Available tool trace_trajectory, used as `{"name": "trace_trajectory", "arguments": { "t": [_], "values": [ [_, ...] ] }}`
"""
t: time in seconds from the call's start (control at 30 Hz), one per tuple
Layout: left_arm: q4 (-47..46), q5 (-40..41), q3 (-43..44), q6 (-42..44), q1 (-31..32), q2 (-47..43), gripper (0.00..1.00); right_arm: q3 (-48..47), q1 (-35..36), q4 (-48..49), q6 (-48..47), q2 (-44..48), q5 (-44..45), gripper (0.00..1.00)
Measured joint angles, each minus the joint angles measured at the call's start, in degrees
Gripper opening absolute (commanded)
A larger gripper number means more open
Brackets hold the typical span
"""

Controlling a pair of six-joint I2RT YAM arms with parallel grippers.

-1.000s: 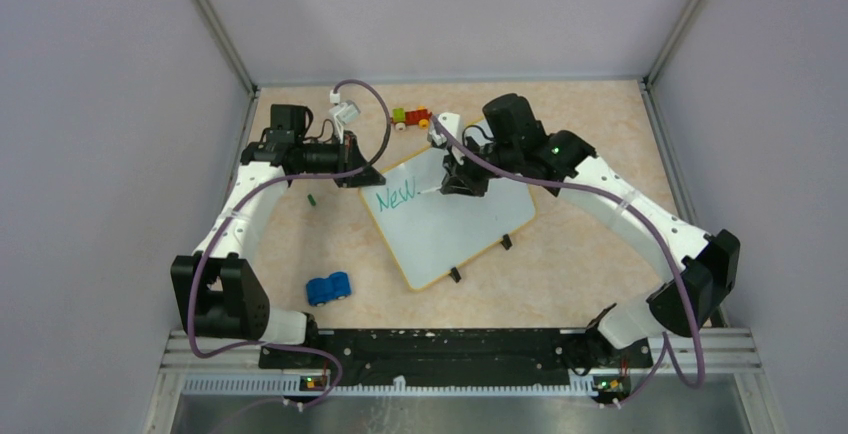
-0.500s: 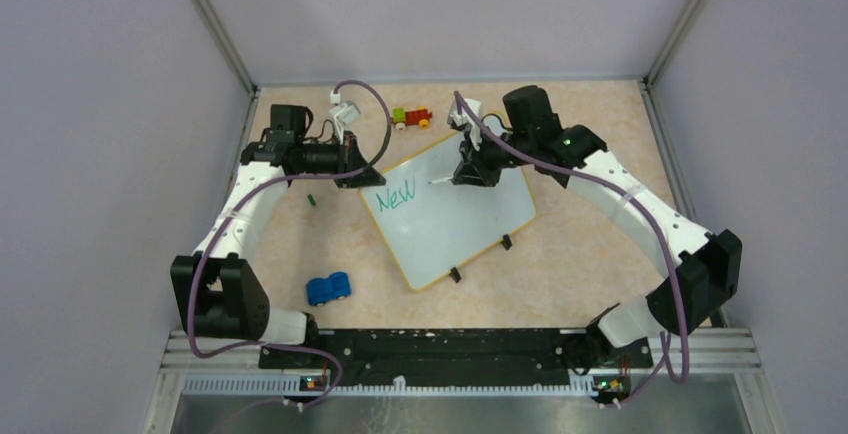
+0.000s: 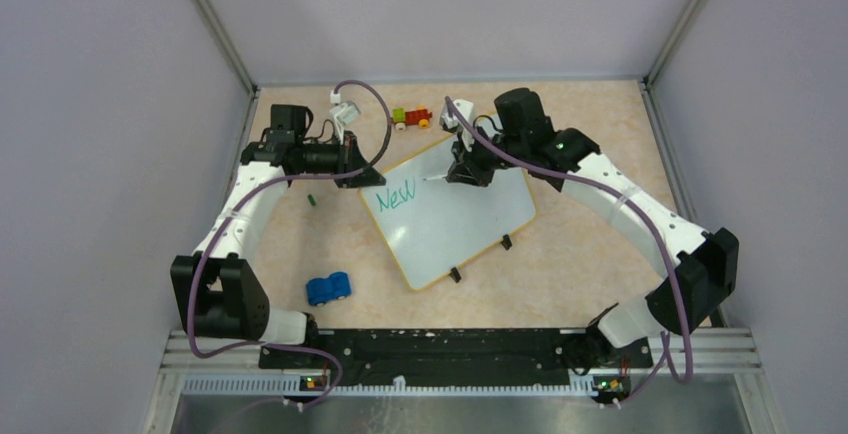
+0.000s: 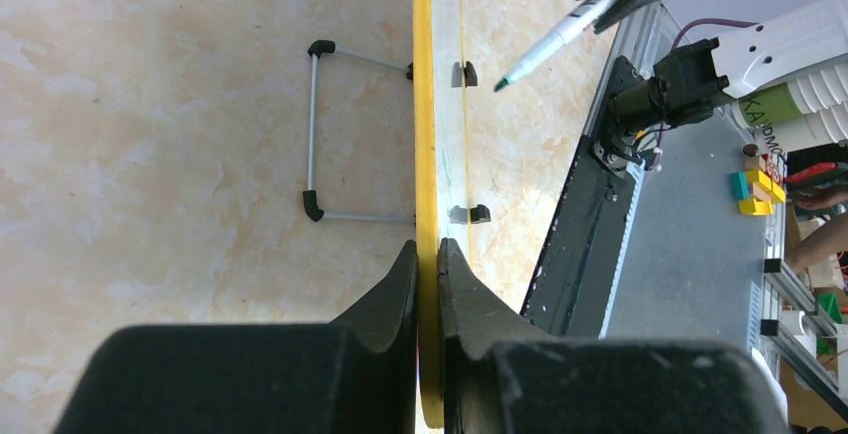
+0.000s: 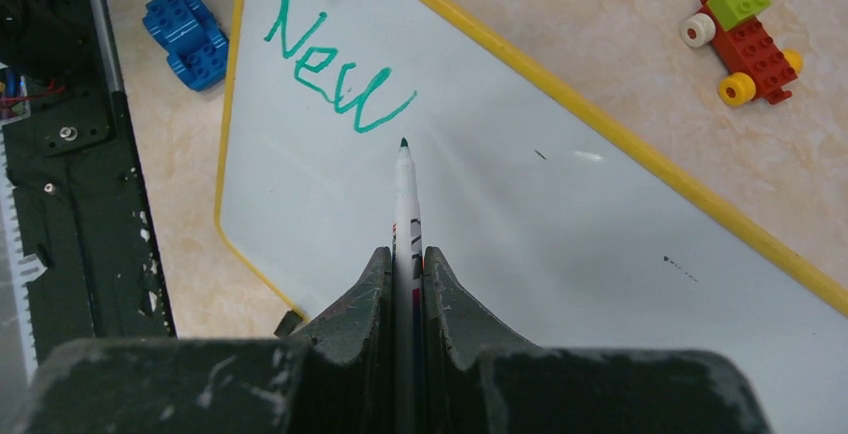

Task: Write a sentence on the whiteboard
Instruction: Write on the whiteboard at the whiteboard stand.

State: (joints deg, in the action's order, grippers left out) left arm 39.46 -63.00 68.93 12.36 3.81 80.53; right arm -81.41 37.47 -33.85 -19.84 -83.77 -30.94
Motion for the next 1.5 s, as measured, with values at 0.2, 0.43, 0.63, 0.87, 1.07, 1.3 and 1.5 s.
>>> {"name": "trace_trajectory", "arguments": {
  "t": [0.2,0.43,0.63,0.87,1.07,1.3,1.5],
  "values": [
    [0.07,0.02,0.09,0.04,0.09,0.00,0.00,-0.02,0.44,1.29,0.11,-1.86,3.58,0.00],
    [0.07,0.44,0.15,0.26,0.20,0.00,0.00,-0.02,1.31,1.29,0.13,-3.26,4.61,0.00],
    [0.11,0.68,0.20,0.46,0.26,0.00,0.00,-0.07,1.42,1.29,0.15,-3.28,5.46,0.00],
    [0.11,0.68,0.20,0.63,0.28,0.00,0.00,-1.49,1.14,1.16,0.15,-3.34,6.95,0.00],
    [0.20,0.70,0.28,0.66,0.33,0.00,0.00,-2.71,0.63,1.27,0.11,-3.41,7.89,0.00],
    [0.22,0.72,0.31,0.68,0.33,0.00,0.00,-2.71,0.63,1.20,-0.07,-3.43,7.93,0.00],
    [0.22,0.70,0.31,0.70,0.33,0.00,0.00,-2.71,0.63,1.14,-0.11,-3.43,7.89,0.00]
  ]
}}
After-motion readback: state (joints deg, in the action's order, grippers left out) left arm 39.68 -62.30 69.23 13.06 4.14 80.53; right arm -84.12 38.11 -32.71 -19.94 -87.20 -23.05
